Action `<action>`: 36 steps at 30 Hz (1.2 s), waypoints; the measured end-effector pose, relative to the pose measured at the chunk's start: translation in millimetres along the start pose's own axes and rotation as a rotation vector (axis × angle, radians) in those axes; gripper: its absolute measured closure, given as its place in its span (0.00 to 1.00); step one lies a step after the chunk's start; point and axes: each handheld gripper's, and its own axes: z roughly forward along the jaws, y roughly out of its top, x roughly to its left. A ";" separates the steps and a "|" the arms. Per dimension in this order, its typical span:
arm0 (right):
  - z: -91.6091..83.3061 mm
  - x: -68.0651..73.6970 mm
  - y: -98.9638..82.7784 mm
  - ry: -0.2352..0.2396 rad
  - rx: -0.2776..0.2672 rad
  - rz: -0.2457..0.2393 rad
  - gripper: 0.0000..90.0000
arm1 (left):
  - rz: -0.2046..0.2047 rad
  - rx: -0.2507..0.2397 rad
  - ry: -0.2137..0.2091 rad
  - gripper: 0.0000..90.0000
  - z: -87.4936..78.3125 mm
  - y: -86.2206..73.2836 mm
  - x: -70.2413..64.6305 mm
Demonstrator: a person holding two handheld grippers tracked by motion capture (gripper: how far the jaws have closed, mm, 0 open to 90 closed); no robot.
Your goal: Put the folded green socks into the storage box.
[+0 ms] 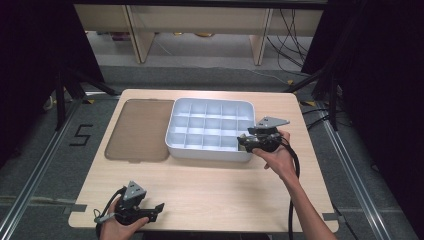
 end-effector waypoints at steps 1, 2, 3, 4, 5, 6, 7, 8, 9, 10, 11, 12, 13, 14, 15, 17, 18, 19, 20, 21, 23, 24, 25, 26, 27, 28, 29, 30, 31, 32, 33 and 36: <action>-1.1 0.1 0.4 0.009 0.006 -0.005 0.47 | 0.003 0.000 -0.002 0.23 0.2 0.0 0.0; -1.6 1.4 0.3 0.009 -0.002 -0.002 0.47 | 0.006 0.006 -0.007 0.23 0.1 0.2 0.3; -2.7 3.1 0.1 0.004 -0.001 0.014 0.46 | 0.007 0.014 -0.010 0.23 -0.3 0.5 0.4; -2.9 3.4 -0.1 0.004 -0.003 0.010 0.45 | 0.007 0.009 -0.009 0.23 0.0 0.2 0.3; -4.1 4.5 -0.3 0.011 0.007 0.018 0.44 | 0.007 0.009 -0.008 0.23 0.1 0.2 0.3; -4.1 6.3 -0.8 0.008 0.011 0.022 0.43 | 0.007 0.011 -0.009 0.23 0.0 0.2 0.5; -4.0 7.2 -1.2 0.006 0.006 0.021 0.42 | 0.006 0.012 -0.009 0.23 -0.1 0.2 0.6; -5.2 8.3 -1.3 0.010 0.013 0.027 0.41 | 0.005 0.009 -0.008 0.23 -0.1 0.2 0.5; -5.4 8.6 -1.5 0.005 0.009 0.022 0.40 | 0.000 -0.001 0.001 0.23 0.2 -0.2 -0.2; -5.4 7.4 -1.3 0.002 -0.003 0.002 0.38 | 0.000 0.000 0.000 0.23 0.2 -0.2 -0.1; -6.3 9.7 -1.5 0.016 0.007 0.028 0.37 | 0.006 0.009 -0.008 0.23 0.0 0.1 0.6; -6.7 10.5 -1.9 0.014 0.002 0.032 0.37 | 0.006 0.013 -0.009 0.23 -0.2 0.2 0.6; -6.7 9.9 -2.1 0.012 -0.004 0.024 0.36 | 0.006 0.009 -0.007 0.23 0.3 0.1 0.5; -7.6 10.7 -2.3 0.017 0.000 0.024 0.35 | 0.005 0.009 -0.007 0.23 0.4 0.2 0.6; -8.2 13.1 -2.8 0.013 0.007 0.041 0.34 | 0.005 0.013 -0.008 0.23 0.3 0.3 0.8; -8.2 13.3 -4.3 0.013 -0.008 0.027 0.34 | 0.005 0.012 -0.006 0.23 -0.1 0.0 0.6; -9.3 14.4 -4.8 0.024 0.001 0.040 0.34 | 0.000 0.004 -0.001 0.23 -0.1 -0.3 0.0; -9.7 14.9 -5.4 0.031 0.001 0.042 0.33 | 0.000 0.000 0.003 0.23 0.0 -0.4 -0.1; -9.3 13.9 -5.9 0.032 -0.005 0.025 0.33 | 0.000 0.004 -0.003 0.23 -0.1 -0.1 0.2; -10.1 15.5 -6.9 0.027 -0.004 0.034 0.33 | 0.001 -0.001 0.001 0.23 0.2 -0.2 -0.1; -11.4 17.1 -8.7 0.031 0.002 0.029 0.33 | 0.005 0.008 -0.006 0.23 -0.1 0.1 0.1; -12.1 18.2 -9.5 0.034 0.005 0.032 0.33 | -0.003 -0.001 -0.006 0.23 0.3 0.0 -0.6; -12.1 19.4 -10.7 0.031 -0.004 0.034 0.32 | -0.002 0.001 -0.005 0.23 0.0 0.3 -0.8; -12.6 21.1 -11.5 0.045 0.004 0.040 0.32 | -0.002 -0.004 -0.005 0.23 0.2 0.3 -1.2; -12.4 22.2 -12.2 0.045 -0.002 0.042 0.32 | -0.001 0.002 -0.007 0.23 -0.2 0.6 -1.6; -13.0 23.3 -12.6 0.051 0.005 0.043 0.32 | 0.006 -0.001 -0.002 0.23 0.1 0.5 -2.0; -12.0 23.8 -13.1 0.047 -0.007 0.036 0.32 | -0.007 0.001 -0.011 0.23 0.3 0.7 -3.4; -10.7 25.2 -13.4 0.061 -0.010 0.030 0.31 | 0.002 -0.003 -0.008 0.23 0.4 0.5 -3.8; -10.0 27.0 -13.8 0.062 -0.007 0.025 0.30 | 0.004 -0.001 -0.011 0.23 0.0 1.1 -4.3; -8.9 29.7 -14.5 0.070 -0.011 0.026 0.30 | 0.020 0.007 -0.010 0.23 -0.8 1.3 -3.7; -7.8 31.3 -15.3 0.072 -0.021 0.025 0.30 | 0.013 0.008 -0.011 0.23 -1.1 1.4 -4.6; -7.2 40.3 -18.1 0.110 -0.017 0.032 0.30 | 0.002 -0.005 -0.010 0.23 -0.9 0.8 -6.0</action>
